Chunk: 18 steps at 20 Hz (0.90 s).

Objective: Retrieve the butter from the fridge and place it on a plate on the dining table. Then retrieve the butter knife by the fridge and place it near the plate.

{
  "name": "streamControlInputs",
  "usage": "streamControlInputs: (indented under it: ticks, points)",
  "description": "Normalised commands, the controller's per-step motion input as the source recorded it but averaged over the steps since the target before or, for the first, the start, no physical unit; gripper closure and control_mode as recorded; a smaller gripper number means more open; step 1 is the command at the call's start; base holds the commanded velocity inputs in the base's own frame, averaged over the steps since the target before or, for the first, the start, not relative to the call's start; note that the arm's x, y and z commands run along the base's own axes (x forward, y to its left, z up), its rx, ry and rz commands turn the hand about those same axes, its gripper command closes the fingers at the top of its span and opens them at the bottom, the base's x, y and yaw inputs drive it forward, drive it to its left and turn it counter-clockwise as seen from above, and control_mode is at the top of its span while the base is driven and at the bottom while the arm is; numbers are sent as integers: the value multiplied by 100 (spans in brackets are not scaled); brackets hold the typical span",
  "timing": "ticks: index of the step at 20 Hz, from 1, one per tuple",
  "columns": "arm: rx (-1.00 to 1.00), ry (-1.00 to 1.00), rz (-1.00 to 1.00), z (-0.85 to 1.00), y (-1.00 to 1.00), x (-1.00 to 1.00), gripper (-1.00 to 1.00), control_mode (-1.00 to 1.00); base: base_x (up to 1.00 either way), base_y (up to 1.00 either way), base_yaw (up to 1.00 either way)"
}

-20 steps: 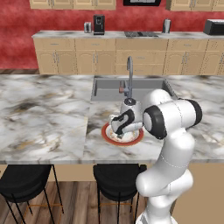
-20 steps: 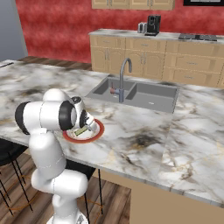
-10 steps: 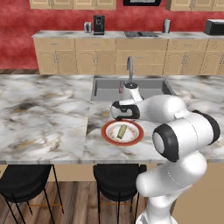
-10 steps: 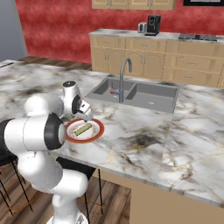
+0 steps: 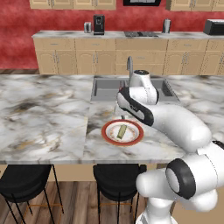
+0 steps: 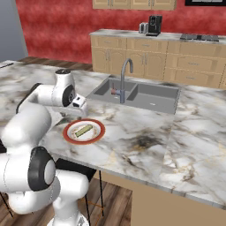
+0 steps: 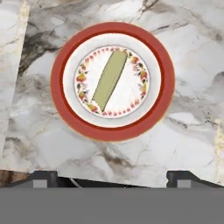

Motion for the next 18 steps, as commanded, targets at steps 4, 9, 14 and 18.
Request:
streamControlInputs:
  ticks: [4,9,14,18]
  points:
    - [-7,6,15,34,-8,-100,-100,-100,0,0,0]
    - [-21,0,14,13,-13,-100,-100,-100,0,0,0]
    - [-13,-8,3,1,-40,-100,-100,-100,0,0,0]
    - [1,-2,0,23,-53,-83,-100,-100,0,0,0]
